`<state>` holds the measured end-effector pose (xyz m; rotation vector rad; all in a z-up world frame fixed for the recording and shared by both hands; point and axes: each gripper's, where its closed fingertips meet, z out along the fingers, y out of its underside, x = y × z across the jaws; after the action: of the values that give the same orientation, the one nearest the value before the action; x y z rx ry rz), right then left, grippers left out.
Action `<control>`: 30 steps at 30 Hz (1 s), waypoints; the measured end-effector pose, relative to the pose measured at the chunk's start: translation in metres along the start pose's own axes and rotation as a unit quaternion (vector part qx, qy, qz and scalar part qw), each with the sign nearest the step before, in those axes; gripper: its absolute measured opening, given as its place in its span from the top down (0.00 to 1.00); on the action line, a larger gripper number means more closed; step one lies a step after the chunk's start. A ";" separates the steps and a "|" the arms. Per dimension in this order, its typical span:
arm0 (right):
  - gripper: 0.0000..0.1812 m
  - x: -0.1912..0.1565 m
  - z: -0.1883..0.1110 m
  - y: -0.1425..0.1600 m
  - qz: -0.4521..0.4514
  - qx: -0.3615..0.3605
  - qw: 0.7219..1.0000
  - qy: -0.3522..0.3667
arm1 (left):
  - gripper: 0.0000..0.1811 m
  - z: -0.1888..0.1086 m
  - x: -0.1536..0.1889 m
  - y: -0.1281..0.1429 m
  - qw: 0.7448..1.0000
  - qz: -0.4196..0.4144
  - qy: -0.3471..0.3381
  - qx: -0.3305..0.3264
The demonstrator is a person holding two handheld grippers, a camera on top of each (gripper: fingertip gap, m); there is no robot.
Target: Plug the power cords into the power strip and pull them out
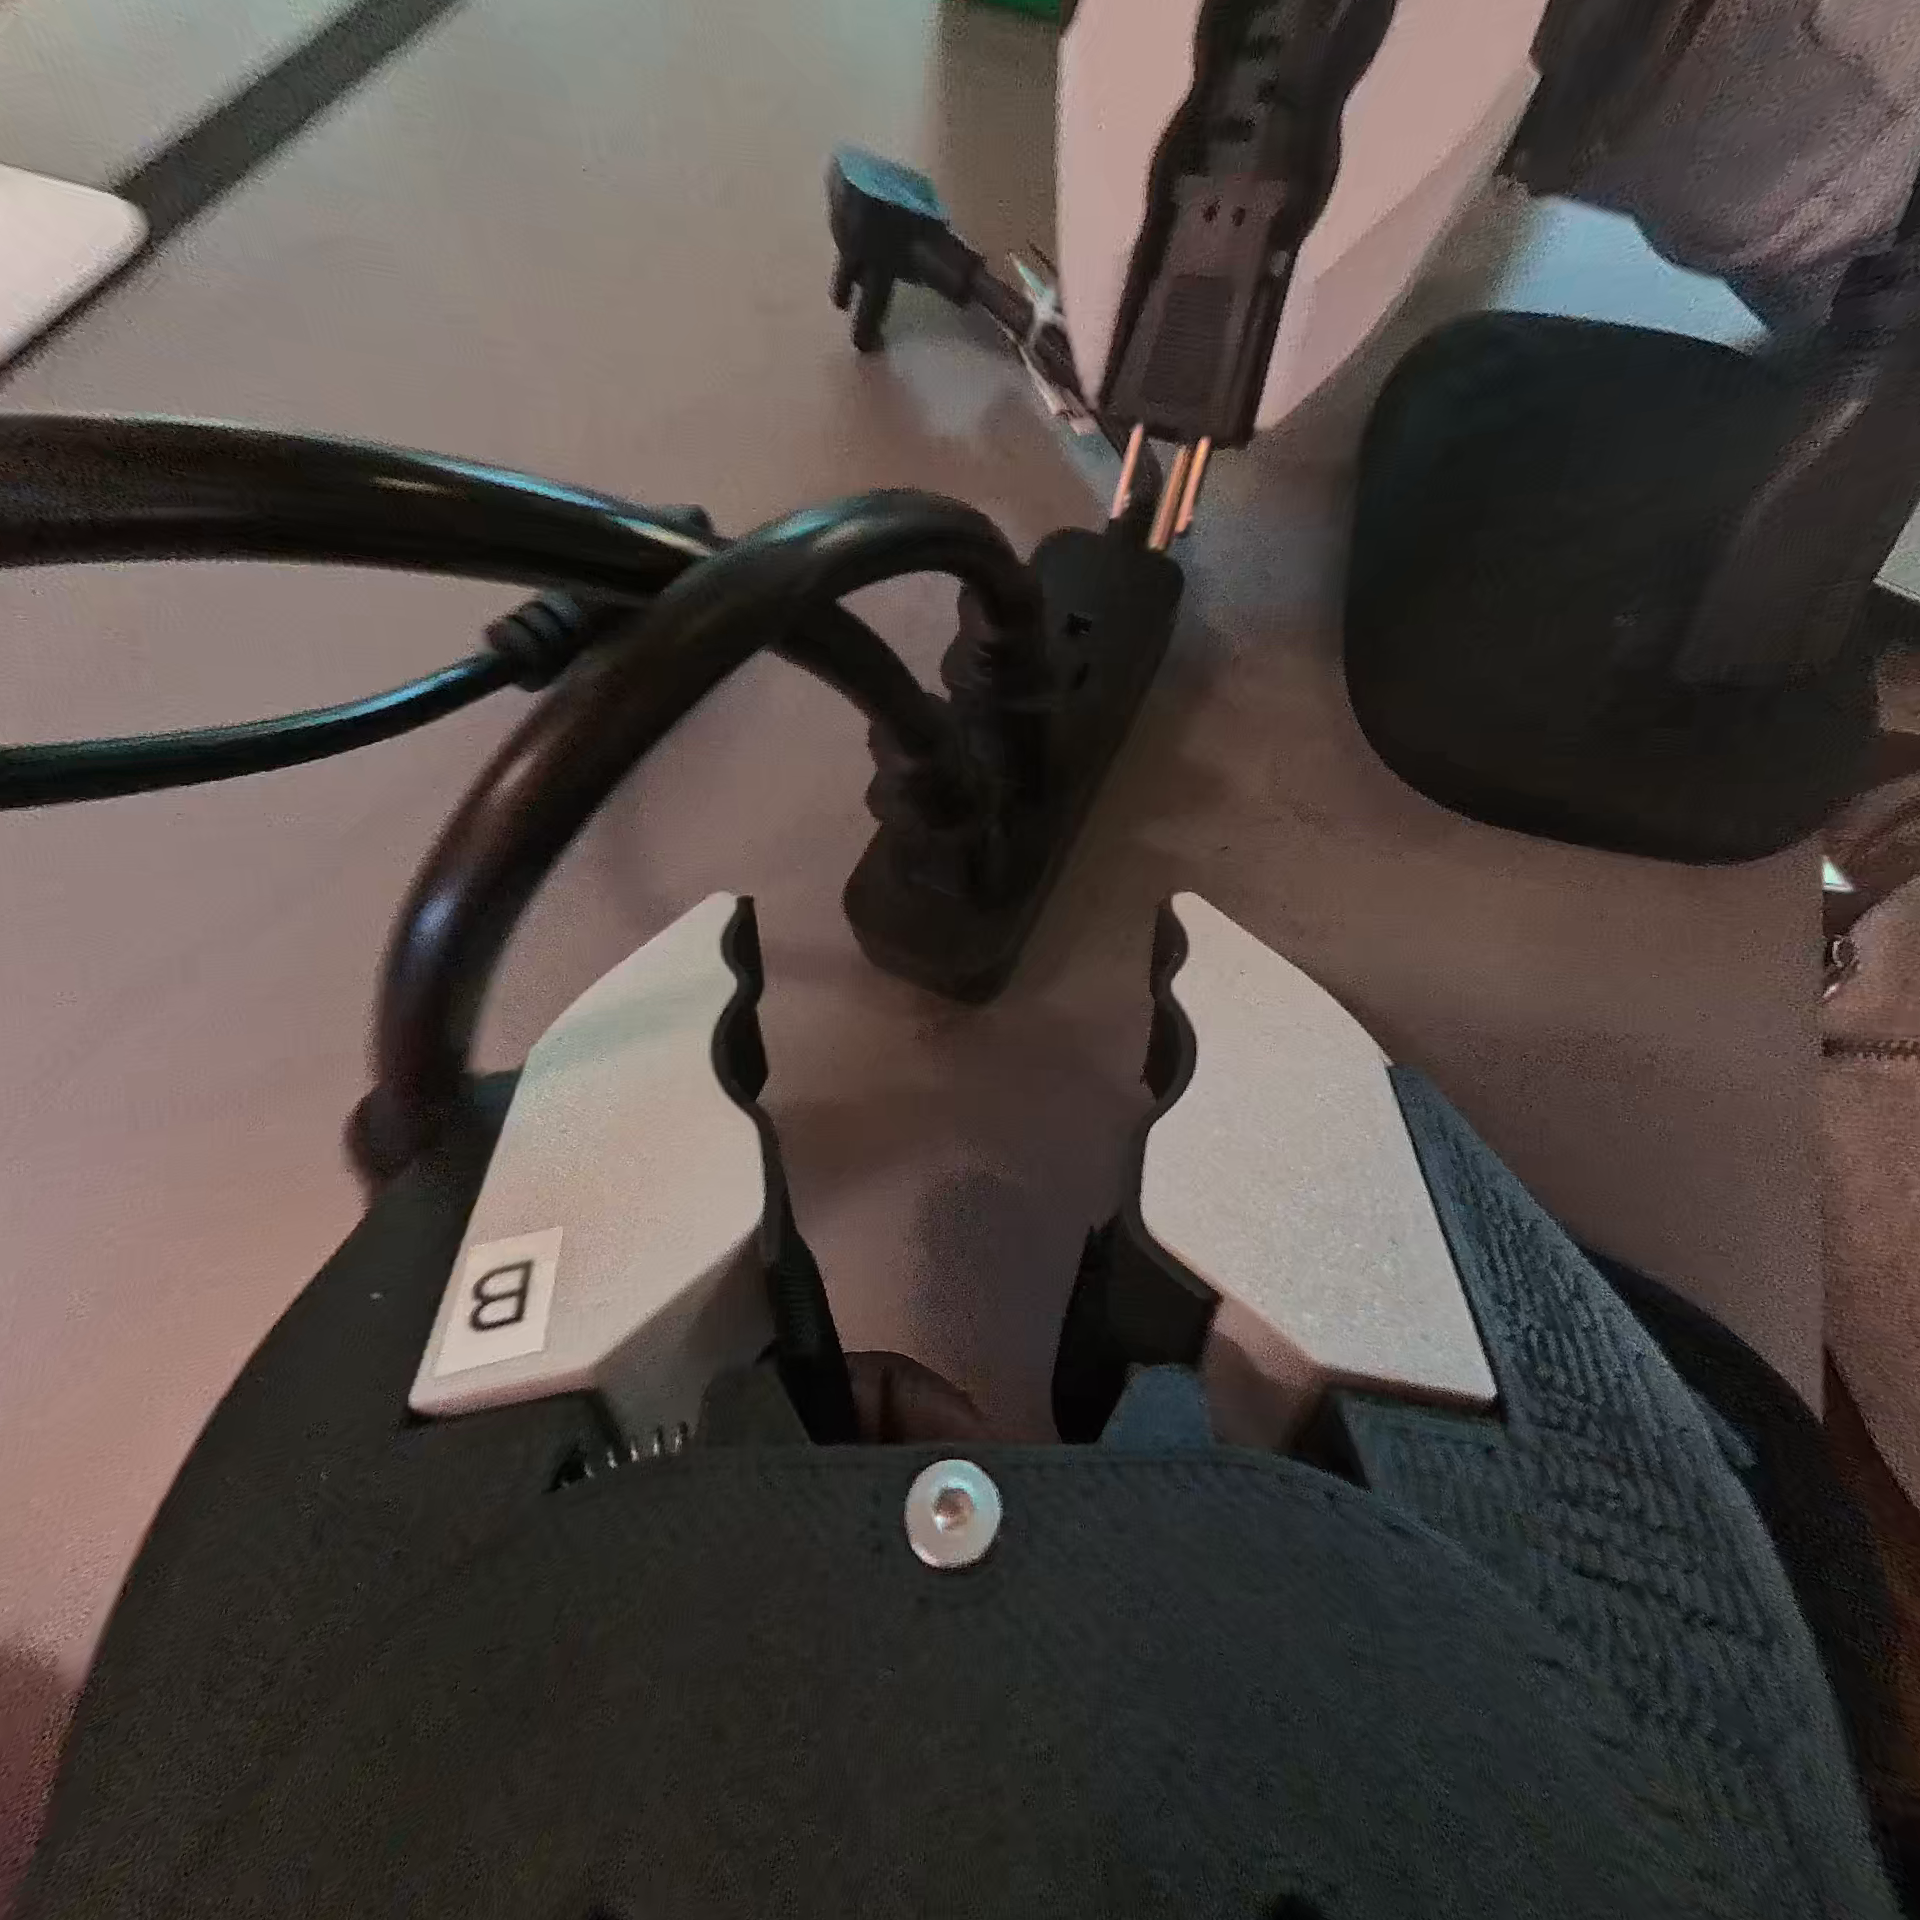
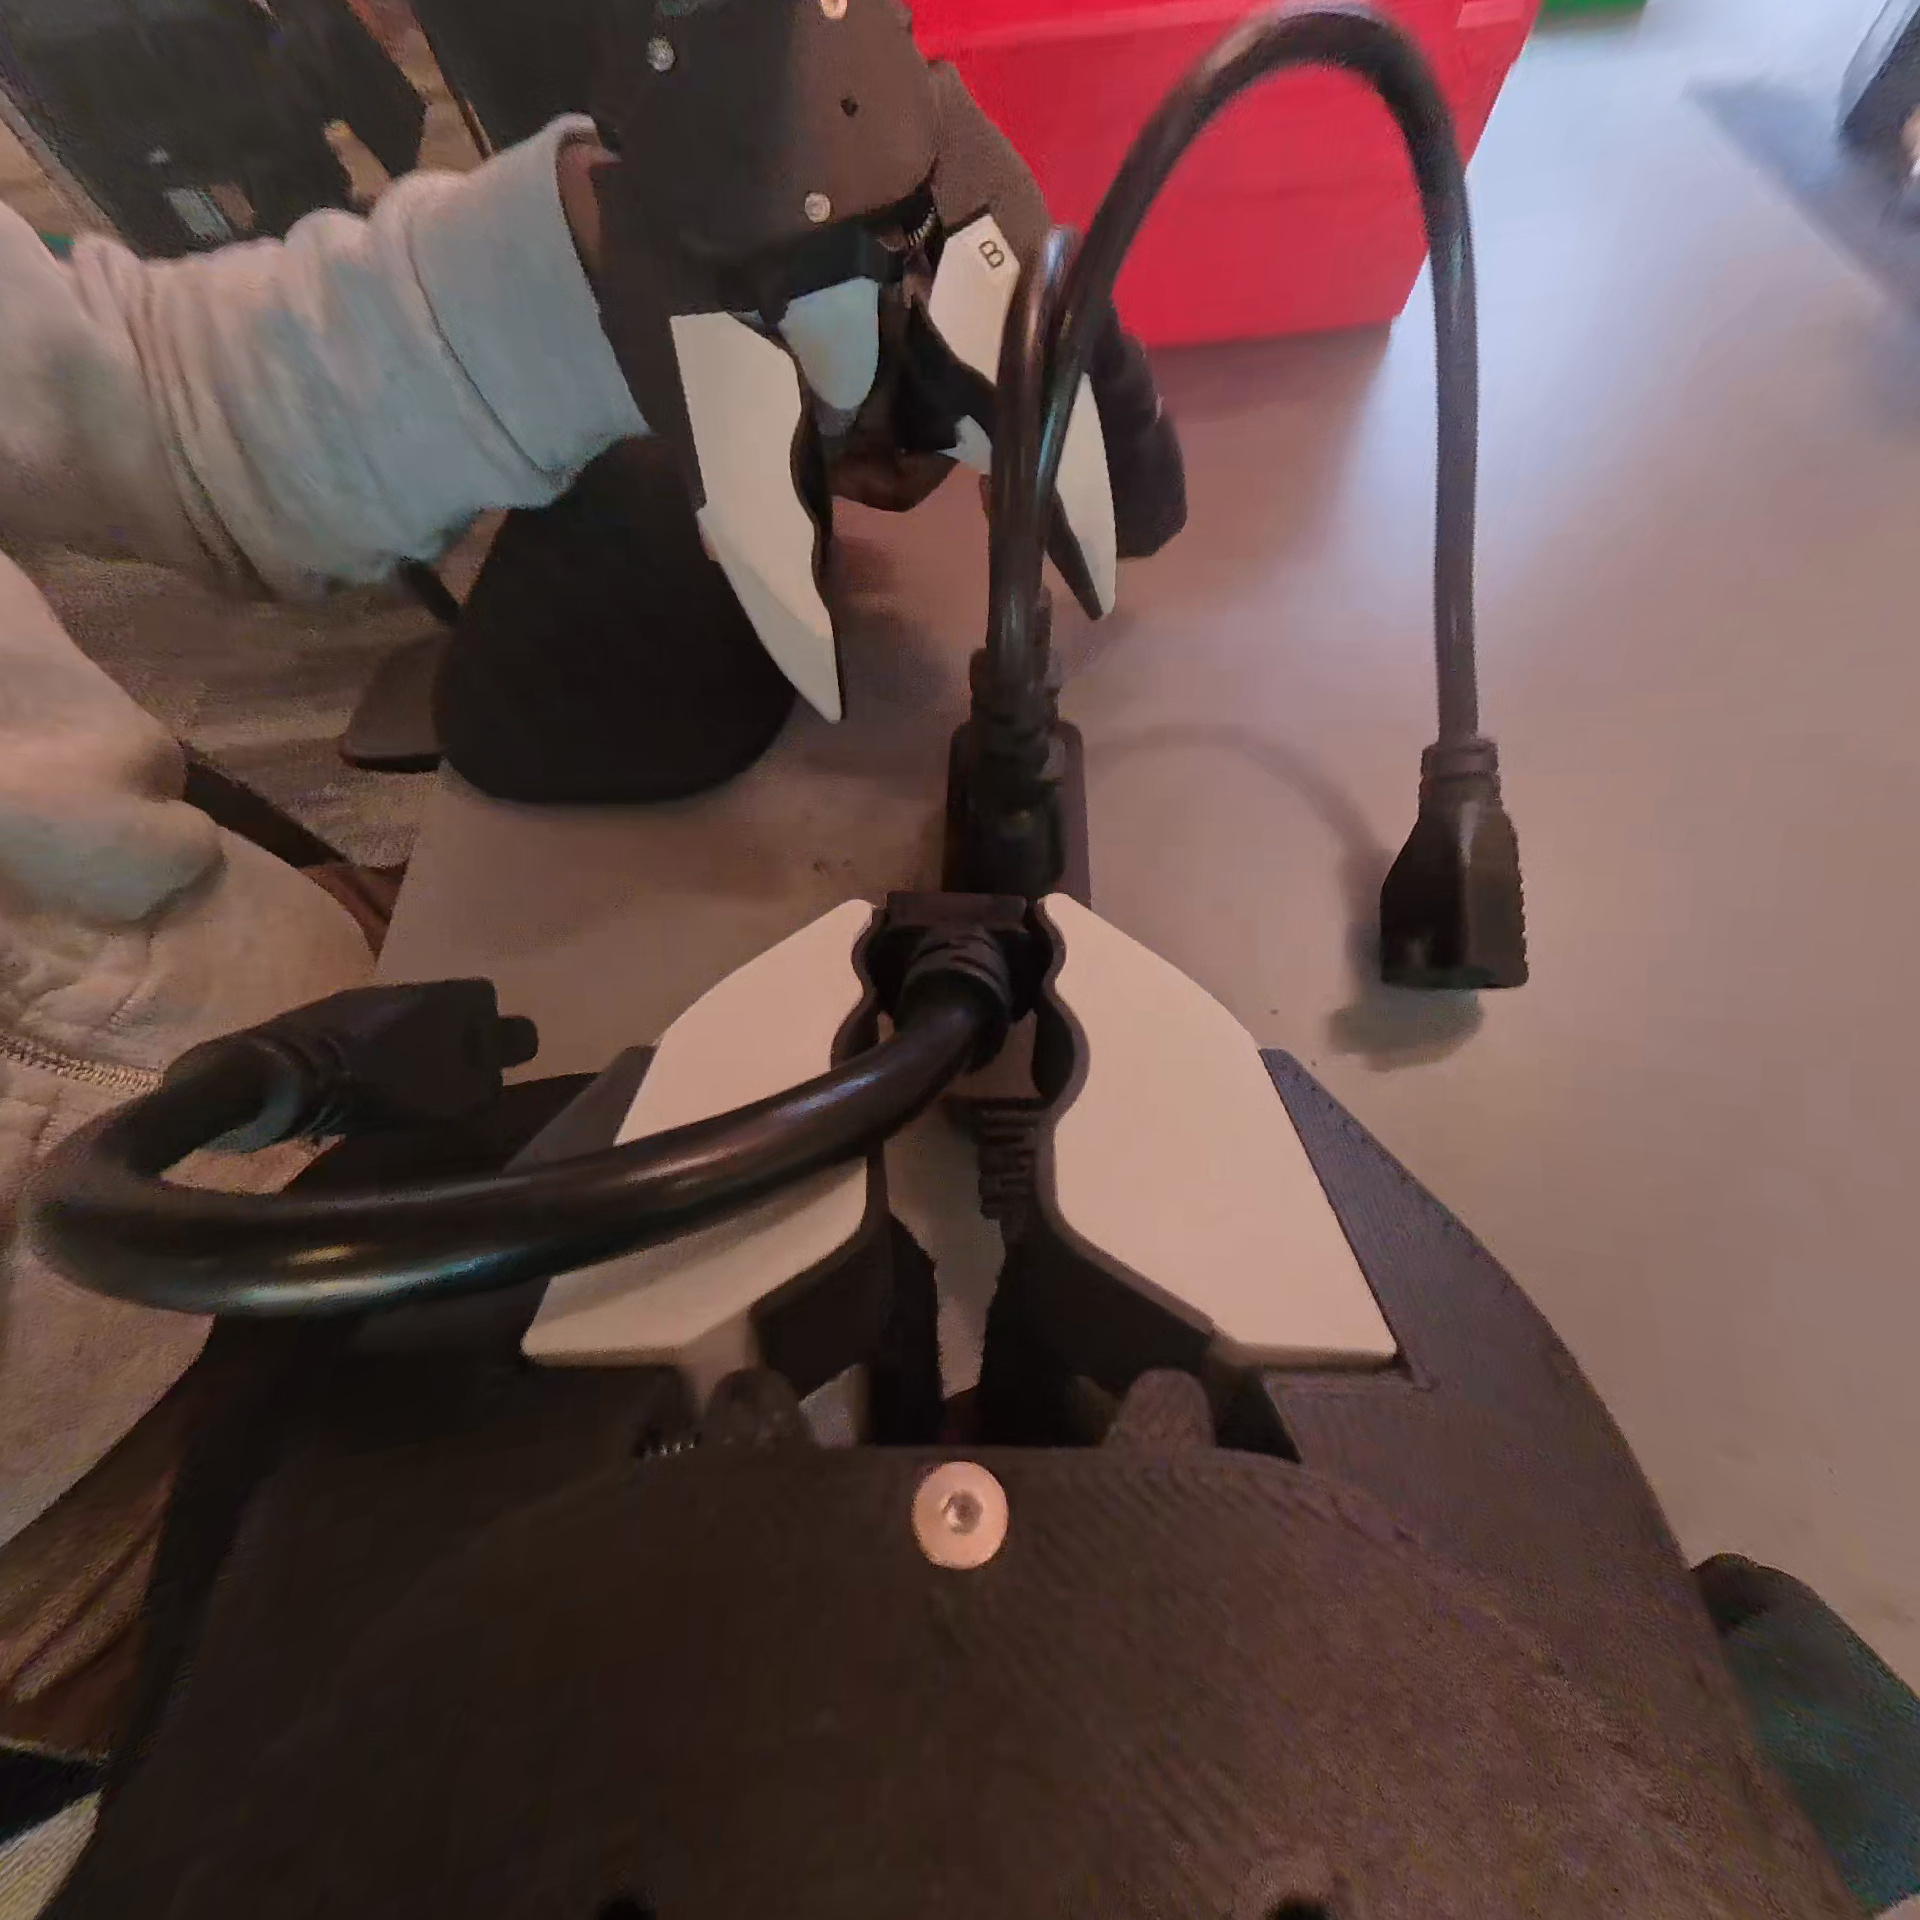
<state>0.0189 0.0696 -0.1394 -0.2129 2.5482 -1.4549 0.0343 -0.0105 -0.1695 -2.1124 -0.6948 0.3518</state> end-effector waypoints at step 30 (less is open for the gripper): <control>0.86 0.013 0.034 0.032 -0.034 -0.305 0.951 0.042 | 0.74 0.050 0.004 0.007 0.997 0.066 0.030 -0.017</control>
<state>0.0139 0.0543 -0.1853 -0.3332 3.0145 -0.6557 0.0164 0.0210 -0.2049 -2.1980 -0.5315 0.3477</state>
